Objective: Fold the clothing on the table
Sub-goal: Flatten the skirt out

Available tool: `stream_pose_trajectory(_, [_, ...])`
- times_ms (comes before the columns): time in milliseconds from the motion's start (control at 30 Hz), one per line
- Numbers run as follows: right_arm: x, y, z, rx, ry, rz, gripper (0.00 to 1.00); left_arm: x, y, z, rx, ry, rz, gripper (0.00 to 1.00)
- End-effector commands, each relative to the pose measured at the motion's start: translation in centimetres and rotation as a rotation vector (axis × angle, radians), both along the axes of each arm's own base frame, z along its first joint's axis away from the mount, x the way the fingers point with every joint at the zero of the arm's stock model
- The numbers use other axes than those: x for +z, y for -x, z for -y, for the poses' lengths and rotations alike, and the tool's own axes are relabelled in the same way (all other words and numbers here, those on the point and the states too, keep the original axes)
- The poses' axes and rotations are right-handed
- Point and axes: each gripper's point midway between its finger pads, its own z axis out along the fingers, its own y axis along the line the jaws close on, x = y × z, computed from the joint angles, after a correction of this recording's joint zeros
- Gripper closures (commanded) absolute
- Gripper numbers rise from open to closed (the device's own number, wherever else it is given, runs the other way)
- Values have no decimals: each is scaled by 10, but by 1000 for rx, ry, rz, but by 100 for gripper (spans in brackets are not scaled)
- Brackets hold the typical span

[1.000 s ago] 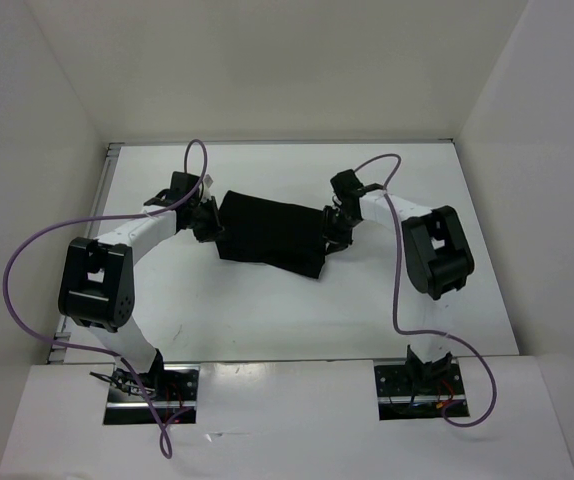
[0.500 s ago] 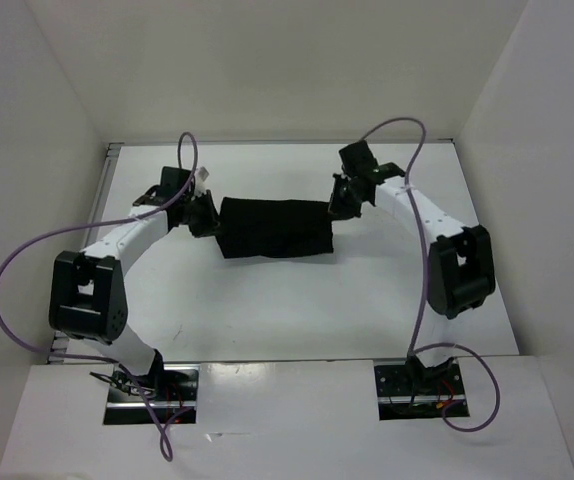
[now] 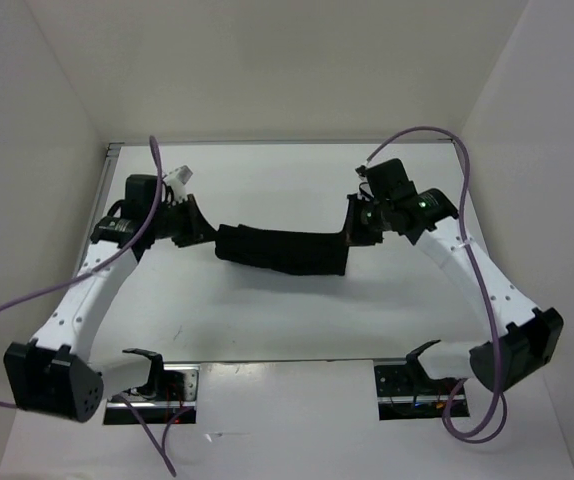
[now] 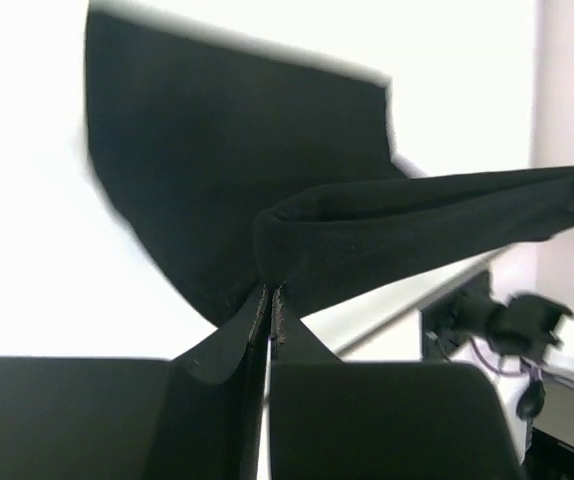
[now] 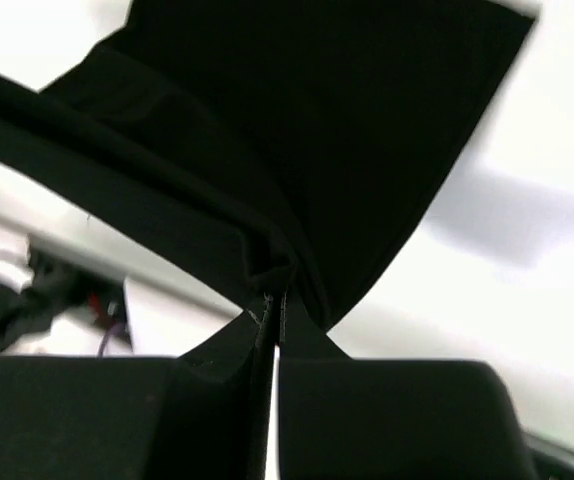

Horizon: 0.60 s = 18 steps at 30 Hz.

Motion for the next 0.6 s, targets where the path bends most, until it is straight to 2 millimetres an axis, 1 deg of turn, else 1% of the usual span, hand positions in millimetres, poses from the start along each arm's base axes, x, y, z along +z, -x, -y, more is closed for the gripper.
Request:
stream_pose_trajectory(0, [26,54,-1,88,-64,-16,100,43,31,0,-28,44,93,100])
stream_pose_trajectory(33, [24,67,-2,104,-79,-36,100,44,35,3,-51,63,81,100])
stream_pose_trajectory(67, [23,72,-2,104,-93,-46,100,44,41,8,-78,86,64,100])
stream_pose_trajectory(100, [13,78,-2,90,-98,-88,100,45,48,14,-118,121,50,100])
stream_pose_trajectory(133, [5,83,-2,89,-92,-116,100,38,51,15,-124,126,27,100])
stream_pose_trajectory(167, [1,83,-3,80,-99,-116,100,14,56,17,-128,115,-29,100])
stream_pose_trajectory(200, [-17,87,-1,58,-89,-165,100,-2,56,17,-125,100,-67,100])
stream_pose_trajectory(300, [-50,77,-7,45,-63,-227,100,-45,46,18,-93,77,-182,100])
stream_pose_trajectory(333, [-56,70,-9,38,-49,-230,100,-54,40,17,-72,69,-205,100])
stream_pose_trajectory(367, [-63,61,-12,31,-41,-223,100,-70,29,17,-62,56,-232,100])
stream_pose_trajectory(400, [-78,43,-11,20,7,-238,100,-76,18,16,-38,44,-239,100])
stream_pose_trajectory(433, [-84,32,-12,18,16,-243,100,-77,6,19,-31,50,-238,100])
stream_pose_trajectory(467, [-77,6,-10,-17,17,-210,100,-95,-4,20,-29,42,-290,100])
stream_pose_trajectory(500, [-96,-9,-10,-23,47,-261,100,-99,-17,20,-18,29,-289,100])
stream_pose_trajectory(533, [-96,-25,-10,-17,69,-239,100,-100,-30,21,-5,28,-287,100])
stream_pose_trajectory(567, [-75,-58,-12,-49,65,-161,100,-101,-55,24,1,21,-283,100])
